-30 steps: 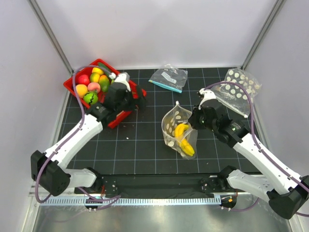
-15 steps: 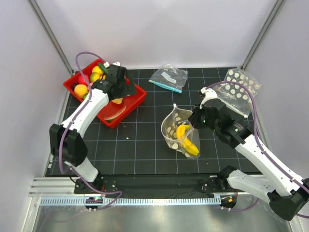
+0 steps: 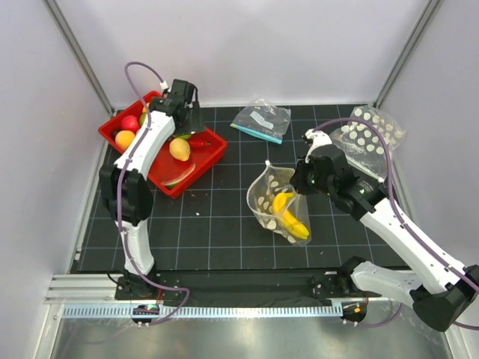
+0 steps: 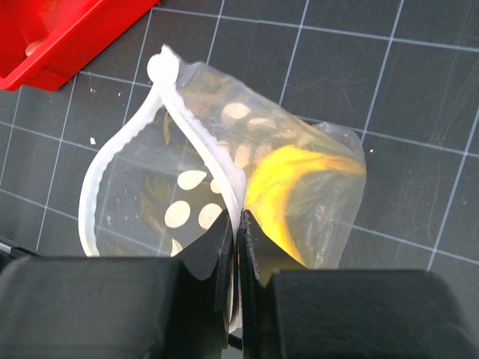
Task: Place the food in the zip-top bag and seal the zipper
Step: Pick up the fake fruit from the bin.
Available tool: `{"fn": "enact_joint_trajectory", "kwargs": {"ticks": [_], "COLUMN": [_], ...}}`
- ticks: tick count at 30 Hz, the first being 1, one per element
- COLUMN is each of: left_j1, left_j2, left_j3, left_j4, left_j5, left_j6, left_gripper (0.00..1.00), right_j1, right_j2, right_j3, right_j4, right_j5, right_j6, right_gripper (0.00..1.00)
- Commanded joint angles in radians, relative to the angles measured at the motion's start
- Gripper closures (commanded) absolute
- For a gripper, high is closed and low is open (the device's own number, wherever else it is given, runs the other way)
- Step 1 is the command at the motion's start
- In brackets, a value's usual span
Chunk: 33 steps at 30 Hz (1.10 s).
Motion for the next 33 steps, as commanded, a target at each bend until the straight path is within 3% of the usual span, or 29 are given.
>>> {"fn": "enact_joint_trajectory", "kwargs": {"ticks": [1, 7, 11, 17, 26, 33], "left_j1": [0.022, 0.042, 0.083, 0.096, 0.123, 0.165], "left_j2": [0.040, 0.043, 0.070, 0.095, 0.201, 0.212], "left_j3": [0.024, -0.052, -0.102, -0.130, -0.136, -0.156], "left_j4": [-0.063, -0.004, 0.037, 0.106, 0.195, 0.210], "left_j5": [-0.027, -0.075, 0.058, 0.028, 0.111, 0.218], "left_j6": [0.023, 0.000, -0.040, -0.051, -0.082, -0.119], "left_gripper": [0.01, 0.02, 0.05, 0.07, 0.10, 0.34], "right_j1": [-0.001, -0.001, -0.001, -0.002, -0.001, -0.002], "right_j2": [0.026, 0.015, -0.043, -0.051, -0.071, -0.081], "right_j3": [0.104, 0.115, 0.009, -0.051, -0.066, -0.077], "right_j4": [-0.046, -0.062, 0.042, 0.101, 0.122, 0.122], "right_j5": [0.029, 0.057, 0.020, 0.001, -0.024, -0.020], "right_j6": [-0.031, -0.016, 0.017, 0.034, 0.048, 0.049], "right_gripper": [0.87, 0.87, 0.87, 0.89, 0.91, 0.91]}}
